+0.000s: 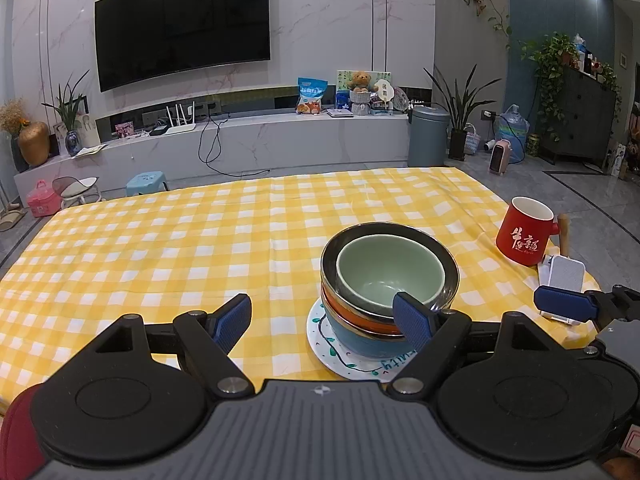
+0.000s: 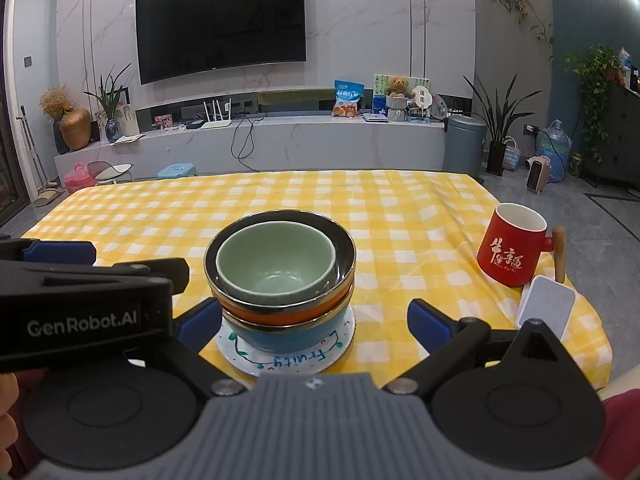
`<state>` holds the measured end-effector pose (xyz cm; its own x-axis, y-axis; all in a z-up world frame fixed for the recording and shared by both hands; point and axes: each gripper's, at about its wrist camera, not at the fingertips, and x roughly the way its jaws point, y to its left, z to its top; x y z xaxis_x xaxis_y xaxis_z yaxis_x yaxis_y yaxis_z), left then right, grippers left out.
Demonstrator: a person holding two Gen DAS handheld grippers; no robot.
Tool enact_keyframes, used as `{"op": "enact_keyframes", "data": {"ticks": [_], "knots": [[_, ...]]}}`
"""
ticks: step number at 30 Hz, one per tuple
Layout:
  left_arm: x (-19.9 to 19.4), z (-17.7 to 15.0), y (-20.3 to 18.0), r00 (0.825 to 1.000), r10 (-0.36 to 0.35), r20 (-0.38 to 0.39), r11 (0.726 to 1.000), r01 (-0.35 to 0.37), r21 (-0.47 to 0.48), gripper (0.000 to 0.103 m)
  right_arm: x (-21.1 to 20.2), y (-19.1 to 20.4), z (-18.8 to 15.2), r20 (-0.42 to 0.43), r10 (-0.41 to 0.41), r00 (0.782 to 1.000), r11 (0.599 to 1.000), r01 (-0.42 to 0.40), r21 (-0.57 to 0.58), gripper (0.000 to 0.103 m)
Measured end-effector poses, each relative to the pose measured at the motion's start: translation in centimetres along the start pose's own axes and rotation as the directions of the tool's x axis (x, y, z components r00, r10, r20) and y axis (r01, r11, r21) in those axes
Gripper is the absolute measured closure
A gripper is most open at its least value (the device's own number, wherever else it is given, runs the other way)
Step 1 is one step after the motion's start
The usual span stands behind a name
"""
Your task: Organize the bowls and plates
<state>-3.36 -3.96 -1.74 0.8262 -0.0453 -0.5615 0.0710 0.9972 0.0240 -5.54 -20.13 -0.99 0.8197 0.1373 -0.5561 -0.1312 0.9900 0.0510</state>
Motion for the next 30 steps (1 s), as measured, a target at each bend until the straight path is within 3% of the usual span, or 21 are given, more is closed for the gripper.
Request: {"op": "enact_keyframes", "data": {"ticks": [30], "knots": [[0.59, -0.11, 0.31, 0.999, -0.006, -0.034, 1.000, 0.007, 0.008, 0.009, 0.58, -0.05, -0.45, -0.038, 0.002, 0.999, 1.000, -0.002, 0.003, 0.006]]}}
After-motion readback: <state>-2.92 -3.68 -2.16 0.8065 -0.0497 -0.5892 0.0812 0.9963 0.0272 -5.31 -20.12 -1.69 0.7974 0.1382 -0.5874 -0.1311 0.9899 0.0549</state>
